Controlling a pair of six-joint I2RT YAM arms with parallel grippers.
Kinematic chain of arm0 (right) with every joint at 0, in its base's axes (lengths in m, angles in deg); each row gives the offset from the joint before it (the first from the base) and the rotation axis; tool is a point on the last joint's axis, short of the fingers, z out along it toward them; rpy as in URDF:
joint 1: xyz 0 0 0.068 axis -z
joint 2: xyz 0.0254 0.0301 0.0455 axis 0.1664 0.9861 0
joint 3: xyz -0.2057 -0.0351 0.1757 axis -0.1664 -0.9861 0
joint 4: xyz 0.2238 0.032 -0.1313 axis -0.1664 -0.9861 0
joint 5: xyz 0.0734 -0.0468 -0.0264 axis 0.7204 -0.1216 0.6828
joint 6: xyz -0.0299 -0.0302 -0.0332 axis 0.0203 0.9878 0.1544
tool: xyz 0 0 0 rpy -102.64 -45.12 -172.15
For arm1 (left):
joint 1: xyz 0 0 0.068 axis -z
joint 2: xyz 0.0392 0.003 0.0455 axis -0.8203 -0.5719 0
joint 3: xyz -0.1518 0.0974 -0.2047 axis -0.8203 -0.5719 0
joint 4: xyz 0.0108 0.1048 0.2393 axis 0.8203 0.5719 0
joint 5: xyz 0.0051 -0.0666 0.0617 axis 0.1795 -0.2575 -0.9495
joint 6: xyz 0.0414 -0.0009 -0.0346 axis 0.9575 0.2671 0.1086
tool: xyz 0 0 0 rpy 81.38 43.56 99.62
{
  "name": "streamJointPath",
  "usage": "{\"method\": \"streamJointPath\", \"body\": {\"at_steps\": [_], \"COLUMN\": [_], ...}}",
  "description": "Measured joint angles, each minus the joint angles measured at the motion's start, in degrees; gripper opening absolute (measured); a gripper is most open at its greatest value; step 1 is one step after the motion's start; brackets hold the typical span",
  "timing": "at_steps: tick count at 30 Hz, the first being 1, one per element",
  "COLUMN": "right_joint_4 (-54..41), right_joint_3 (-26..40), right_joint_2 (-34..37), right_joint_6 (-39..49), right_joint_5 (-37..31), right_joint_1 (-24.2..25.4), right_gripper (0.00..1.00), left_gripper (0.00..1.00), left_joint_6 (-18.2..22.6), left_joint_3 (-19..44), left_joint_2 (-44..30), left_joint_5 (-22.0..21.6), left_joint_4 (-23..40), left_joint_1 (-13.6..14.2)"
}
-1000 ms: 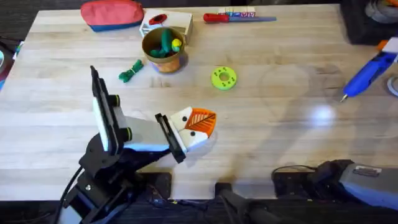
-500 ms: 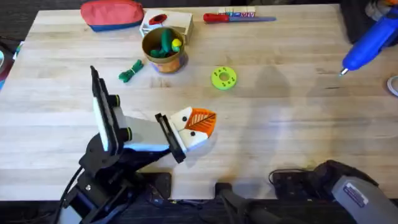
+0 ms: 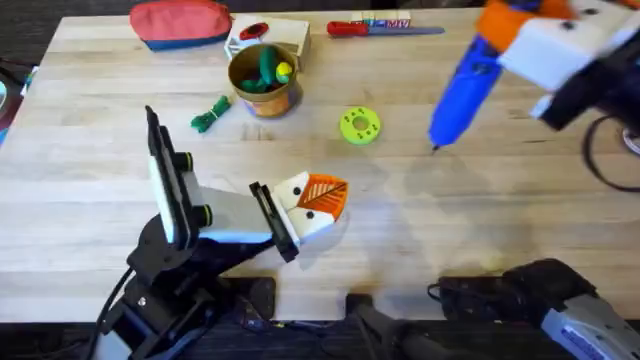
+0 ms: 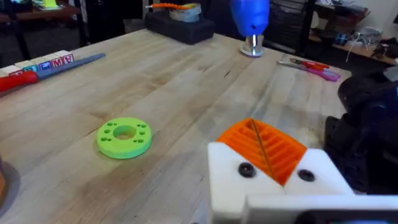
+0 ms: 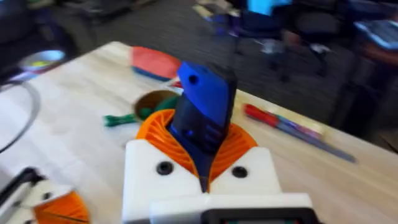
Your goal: Pick up the gripper from the table and insert it into the empty holder that is missing its gripper. Then pick up a screw, insert it into the mounting hole, and use the screwdriver to tighten it. Finally, clean up the table by picking up the vegetable and placing it into the bucket.
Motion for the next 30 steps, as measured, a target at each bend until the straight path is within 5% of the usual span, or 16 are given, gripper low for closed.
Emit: {"method": "streamJointPath", "body": {"at_steps": [6,10,19,30], "right_joint_4": [13.2,19.8,40.8,49.7], "right_joint_3": [-3.1,-3.9,-10.4,-11.3], "right_joint_2": [2.2,3.7,8.9,15.6], "right_joint_6": [0.9,2.2,4.1,4.6], "right_joint_5": [0.1,-0.2,-0.3,-0.3], "right_joint_1": [-15.5,-21.7,-29.7,-37.0], "right_gripper": [0.007,0.007,0.007,0.007], "left_gripper": [0.005,0.005,0.005,0.005], "left_joint_6": [0.0,0.0,0.0,0.0], "left_joint_3": [0.0,0.0,0.0,0.0], "left_joint_2": [0.0,0.0,0.0,0.0], "left_joint_5": [0.0,0.0,0.0,0.0], "left_joint_4": [0.0,0.0,0.0,0.0], "left_joint_1": [0.0,0.0,0.0,0.0]}}
